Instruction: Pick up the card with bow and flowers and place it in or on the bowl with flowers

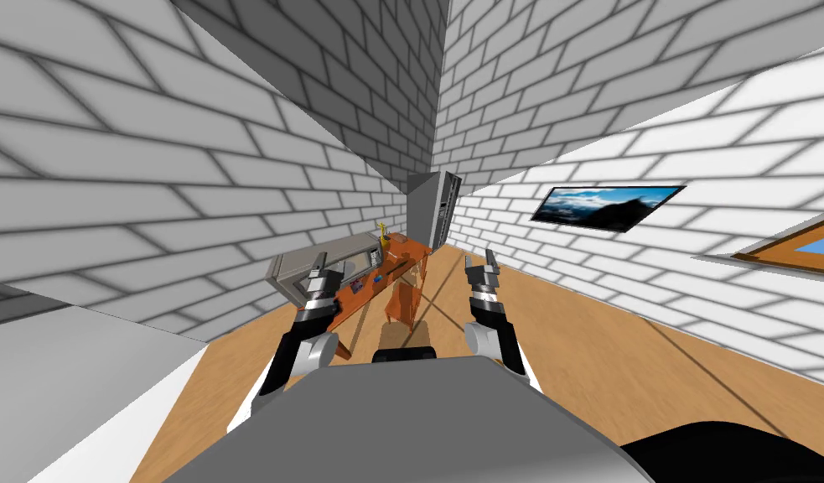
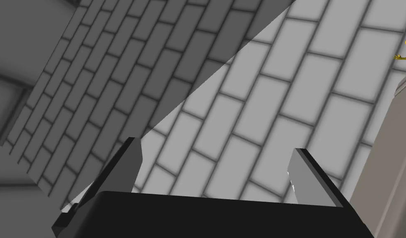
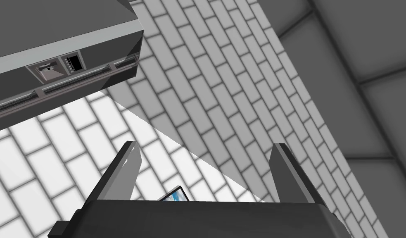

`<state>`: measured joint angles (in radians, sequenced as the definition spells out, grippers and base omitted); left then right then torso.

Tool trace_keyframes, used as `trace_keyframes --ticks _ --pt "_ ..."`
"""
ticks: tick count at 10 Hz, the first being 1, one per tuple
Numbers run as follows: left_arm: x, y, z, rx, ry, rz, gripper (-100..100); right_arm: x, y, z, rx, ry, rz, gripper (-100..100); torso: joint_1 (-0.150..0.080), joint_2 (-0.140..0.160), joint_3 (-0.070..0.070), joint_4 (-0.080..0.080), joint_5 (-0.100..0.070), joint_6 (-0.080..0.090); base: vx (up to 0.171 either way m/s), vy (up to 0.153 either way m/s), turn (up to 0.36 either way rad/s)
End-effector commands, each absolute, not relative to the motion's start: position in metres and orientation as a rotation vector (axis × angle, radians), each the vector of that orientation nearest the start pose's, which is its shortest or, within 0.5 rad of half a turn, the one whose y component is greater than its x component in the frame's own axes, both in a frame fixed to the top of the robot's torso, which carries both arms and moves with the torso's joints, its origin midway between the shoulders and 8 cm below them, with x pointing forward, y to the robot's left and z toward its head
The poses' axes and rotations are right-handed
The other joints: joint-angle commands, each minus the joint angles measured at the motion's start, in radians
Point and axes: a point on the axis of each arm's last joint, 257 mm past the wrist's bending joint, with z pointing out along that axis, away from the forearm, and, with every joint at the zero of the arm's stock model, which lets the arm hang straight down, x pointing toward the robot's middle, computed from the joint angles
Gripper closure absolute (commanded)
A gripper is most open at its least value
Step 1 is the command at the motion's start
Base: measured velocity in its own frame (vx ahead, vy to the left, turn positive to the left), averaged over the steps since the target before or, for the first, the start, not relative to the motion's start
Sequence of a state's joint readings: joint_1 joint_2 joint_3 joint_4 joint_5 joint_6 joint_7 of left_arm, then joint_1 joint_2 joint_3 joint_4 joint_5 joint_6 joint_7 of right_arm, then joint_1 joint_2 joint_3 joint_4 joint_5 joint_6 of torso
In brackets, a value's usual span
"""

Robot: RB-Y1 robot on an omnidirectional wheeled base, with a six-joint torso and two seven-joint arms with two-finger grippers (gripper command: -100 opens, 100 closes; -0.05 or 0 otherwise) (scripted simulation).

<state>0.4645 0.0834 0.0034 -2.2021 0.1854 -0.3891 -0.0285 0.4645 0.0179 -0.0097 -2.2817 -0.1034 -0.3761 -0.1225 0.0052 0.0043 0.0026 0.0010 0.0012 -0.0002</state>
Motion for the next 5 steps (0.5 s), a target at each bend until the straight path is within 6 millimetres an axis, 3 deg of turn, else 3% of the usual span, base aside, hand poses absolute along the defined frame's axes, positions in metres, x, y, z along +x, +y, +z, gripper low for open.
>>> trace_keyframes --ticks 1,3,4,5 --pt "0.393 0.295 -0.044 -0.9 0.731 -1.375 -100 0.364 -0.294 0.013 0.854 0.553 1.466 0 0.0 0.0 0.0 0.0 0.0 0.0 -0.065 0.07 -0.133" --pt "0.405 0.297 -0.067 -0.962 0.766 -1.387 -100 0.364 -0.294 0.013 0.854 0.553 1.466 0 0.002 0.001 0.0 0.0 0.0 0.001 -0.083 0.084 -0.167" --pt "0.417 0.3 -0.09 -1.028 0.798 -1.399 -100 0.364 -0.294 0.013 0.854 0.553 1.466 0 0.001 0.0 0.0 0.0 0.0 0.0 -0.064 0.075 -0.152" --pt "0.417 0.3 -0.09 -1.03 0.8 -1.398 -100 0.364 -0.294 0.013 0.854 0.553 1.466 0 0.001 -0.001 0.0 0.0 0.0 0.0 -0.053 0.053 -0.099"
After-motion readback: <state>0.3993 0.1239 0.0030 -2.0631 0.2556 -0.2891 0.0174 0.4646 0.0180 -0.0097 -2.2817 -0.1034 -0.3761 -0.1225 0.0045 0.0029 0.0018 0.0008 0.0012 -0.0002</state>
